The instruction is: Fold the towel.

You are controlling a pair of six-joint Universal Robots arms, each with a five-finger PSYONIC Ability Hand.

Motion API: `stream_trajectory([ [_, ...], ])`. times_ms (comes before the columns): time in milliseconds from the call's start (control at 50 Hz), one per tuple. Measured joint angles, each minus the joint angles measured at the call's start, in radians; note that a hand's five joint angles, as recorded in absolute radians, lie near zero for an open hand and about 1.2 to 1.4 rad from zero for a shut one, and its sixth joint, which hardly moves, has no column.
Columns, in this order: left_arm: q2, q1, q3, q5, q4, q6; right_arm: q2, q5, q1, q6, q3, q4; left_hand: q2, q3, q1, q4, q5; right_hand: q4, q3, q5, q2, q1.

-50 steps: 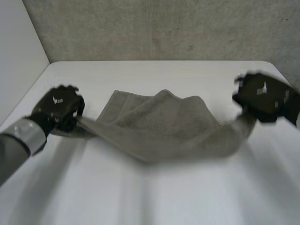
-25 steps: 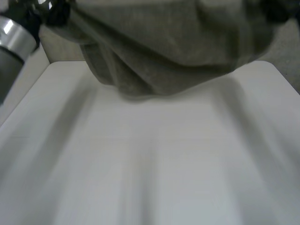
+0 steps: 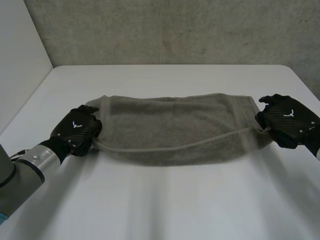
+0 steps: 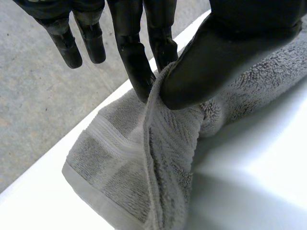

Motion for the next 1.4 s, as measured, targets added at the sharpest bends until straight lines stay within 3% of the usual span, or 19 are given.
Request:
stream_trajectory([
  [220, -0.037, 0.002, 0.012, -0.005, 0.003, -0.006, 0.016, -0.007, -0.047, 0.006, -0.029, 0.038, -0.019, 0.0, -0.02, 0.0, -0.021, 0.0, 0.0, 0.0, 0.0, 0.0],
  [260, -0.054, 0.002, 0.018, -0.006, 0.006, -0.004, 0.017, -0.007, -0.055, 0.006, -0.03, 0.038, -0.115, 0.0, -0.118, 0.0, -0.123, 0.0, 0.0, 0.0, 0.0, 0.0],
  [280, -0.07, 0.004, 0.023, -0.007, 0.007, -0.003, 0.018, -0.007, -0.059, 0.006, -0.03, 0.038, -0.313, 0.0, -0.311, 0.0, -0.338, 0.0, 0.0, 0.0, 0.0, 0.0],
  [340, -0.102, 0.007, 0.038, -0.018, 0.006, -0.001, 0.02, -0.006, -0.067, 0.006, -0.031, 0.037, -0.561, 0.0, -0.576, 0.0, -0.597, 0.0, 0.0, 0.0, 0.0, 0.0],
  [580, -0.139, 0.011, 0.053, -0.097, -0.003, 0.0, 0.023, 0.007, -0.093, 0.006, -0.044, 0.048, -0.651, 0.0, -0.657, 0.0, -0.712, 0.0, 0.0, 0.0, 0.0, 0.0],
  [1040, -0.047, 0.015, 0.027, -0.098, -0.152, 0.0, 0.006, 0.009, -0.134, 0.004, -0.07, 0.114, -0.261, 0.0, -0.278, 0.0, -0.297, 0.0, 0.0, 0.0, 0.009, 0.001],
  [1160, -0.004, 0.021, 0.027, -0.097, -0.176, -0.001, 0.005, 0.011, -0.135, 0.005, -0.071, 0.114, 0.012, 0.0, -0.01, 0.0, -0.021, 0.0, 0.0, 0.0, 0.009, 0.001],
  [1400, 0.096, 0.046, 0.034, -0.085, -0.273, -0.001, -0.029, 0.006, -0.139, 0.0, -0.096, 0.218, 0.019, 0.0, -0.004, 0.0, -0.011, 0.0, 0.0, 0.0, 0.009, 0.001],
])
